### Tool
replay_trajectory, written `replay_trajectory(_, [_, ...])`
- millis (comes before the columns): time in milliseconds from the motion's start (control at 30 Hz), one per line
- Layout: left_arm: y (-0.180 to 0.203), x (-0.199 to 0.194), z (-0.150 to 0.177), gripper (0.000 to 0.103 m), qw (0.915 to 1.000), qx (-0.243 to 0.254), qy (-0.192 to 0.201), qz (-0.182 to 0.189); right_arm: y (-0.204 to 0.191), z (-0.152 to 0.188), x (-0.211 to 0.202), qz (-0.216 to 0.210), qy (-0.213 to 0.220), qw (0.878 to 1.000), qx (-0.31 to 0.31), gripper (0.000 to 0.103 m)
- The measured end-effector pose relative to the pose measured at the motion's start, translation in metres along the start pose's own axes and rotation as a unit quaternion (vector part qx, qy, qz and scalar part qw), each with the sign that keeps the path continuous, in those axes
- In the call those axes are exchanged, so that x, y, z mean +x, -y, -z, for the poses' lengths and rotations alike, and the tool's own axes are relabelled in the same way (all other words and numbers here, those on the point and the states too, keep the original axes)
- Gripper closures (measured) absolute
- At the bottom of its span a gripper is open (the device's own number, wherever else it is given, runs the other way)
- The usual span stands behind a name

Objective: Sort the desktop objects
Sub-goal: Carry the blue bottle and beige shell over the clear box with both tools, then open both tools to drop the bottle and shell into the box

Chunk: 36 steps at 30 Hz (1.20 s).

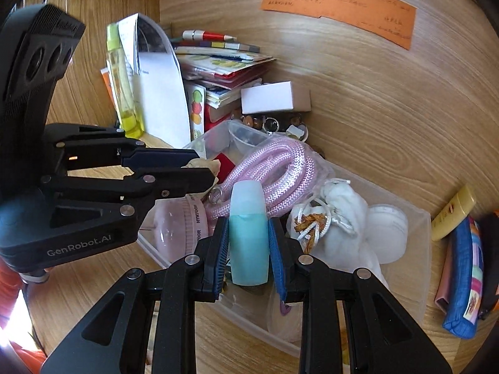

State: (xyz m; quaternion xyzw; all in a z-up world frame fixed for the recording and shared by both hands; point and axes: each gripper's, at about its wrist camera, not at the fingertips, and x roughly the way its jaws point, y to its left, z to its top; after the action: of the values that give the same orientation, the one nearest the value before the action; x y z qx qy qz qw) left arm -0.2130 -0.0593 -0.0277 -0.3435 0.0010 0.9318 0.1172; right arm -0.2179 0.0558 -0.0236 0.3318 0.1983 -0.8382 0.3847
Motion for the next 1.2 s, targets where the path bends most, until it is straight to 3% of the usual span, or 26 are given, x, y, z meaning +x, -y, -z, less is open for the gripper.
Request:
replay_trajectory(300, [0.000, 0.002, 0.000, 0.084, 1.0000, 0.003, -0.006, 0.005, -0.002, -0.001, 0.006, 0.021, -0.006, 1.000, -0.014, 0.080])
replay_trajectory(433, [0.001, -0.006, -0.002, 0.070, 1.0000, 0.004, 0.001, -0.002, -0.004, -0.001, 0.001, 0.025, -0.002, 1.000, -0.017, 0.080])
replay_trajectory(600, [0.007, -0.021, -0.003, 0.065, 0.9999, 0.008, 0.013, -0.008, -0.008, -0.001, -0.010, 0.033, 0.008, 0.999, -0.020, 0.078])
replay_trajectory(633, [0.008, -0.024, -0.003, 0.059, 0.9998, 0.008, 0.017, -0.011, -0.009, 0.000, -0.013, 0.034, 0.010, 0.999, -0.020, 0.077])
replay_trajectory(667, [0.008, -0.027, -0.003, 0.054, 0.9997, 0.007, 0.019, -0.012, -0.010, 0.001, -0.017, 0.036, 0.013, 0.999, -0.020, 0.075])
replay_trajectory(800, [0.013, -0.039, 0.000, 0.053, 0.9995, 0.009, 0.027, -0.016, -0.013, 0.005, -0.031, 0.051, 0.026, 0.998, -0.024, 0.064])
replay_trajectory(933, [0.018, -0.052, 0.004, 0.044, 0.9990, 0.012, 0.034, -0.026, -0.016, 0.010, -0.047, 0.063, 0.038, 0.997, -0.025, 0.056])
replay_trajectory(1000, [0.020, -0.059, 0.007, 0.042, 0.9988, 0.013, 0.038, -0.028, -0.017, 0.013, -0.054, 0.072, 0.045, 0.996, -0.025, 0.047])
replay_trajectory(1200, [0.026, -0.081, 0.019, 0.028, 0.9977, 0.014, 0.048, -0.046, -0.020, 0.021, -0.075, 0.093, 0.061, 0.994, -0.020, 0.032])
